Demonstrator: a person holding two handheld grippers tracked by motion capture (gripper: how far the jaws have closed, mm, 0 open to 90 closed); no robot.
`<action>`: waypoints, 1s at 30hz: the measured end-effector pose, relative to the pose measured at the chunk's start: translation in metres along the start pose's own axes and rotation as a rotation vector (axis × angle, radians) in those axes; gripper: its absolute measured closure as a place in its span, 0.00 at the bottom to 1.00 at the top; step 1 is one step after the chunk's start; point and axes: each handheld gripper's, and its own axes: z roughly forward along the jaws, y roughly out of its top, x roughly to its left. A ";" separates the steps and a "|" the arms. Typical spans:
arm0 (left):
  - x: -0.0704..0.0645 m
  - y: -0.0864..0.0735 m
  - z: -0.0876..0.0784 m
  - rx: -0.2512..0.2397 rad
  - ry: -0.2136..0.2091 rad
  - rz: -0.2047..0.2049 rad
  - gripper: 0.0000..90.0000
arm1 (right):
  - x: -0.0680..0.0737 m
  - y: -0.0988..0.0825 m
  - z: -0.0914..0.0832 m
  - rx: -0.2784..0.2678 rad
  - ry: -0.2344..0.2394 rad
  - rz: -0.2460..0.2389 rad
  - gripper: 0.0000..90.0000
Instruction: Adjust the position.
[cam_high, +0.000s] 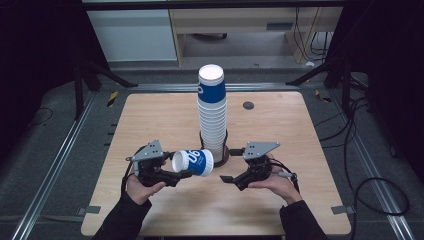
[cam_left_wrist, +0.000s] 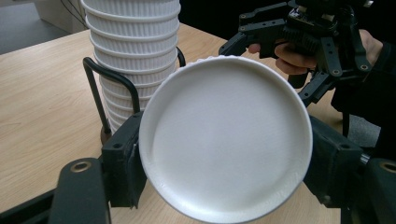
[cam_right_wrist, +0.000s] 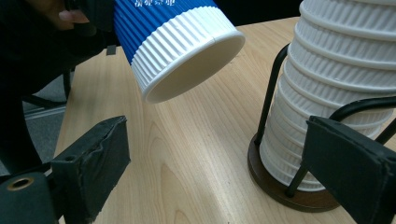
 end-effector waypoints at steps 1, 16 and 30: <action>0.000 0.000 0.000 -0.004 -0.002 0.000 0.29 | 0.000 0.000 0.000 -0.004 0.000 0.004 0.09; -0.007 -0.005 0.014 -0.007 -0.067 0.002 0.29 | 0.005 -0.004 0.004 -0.052 0.048 0.045 0.09; -0.018 -0.002 0.020 -0.014 -0.147 0.024 0.29 | 0.011 -0.007 0.018 -0.056 0.155 0.051 0.08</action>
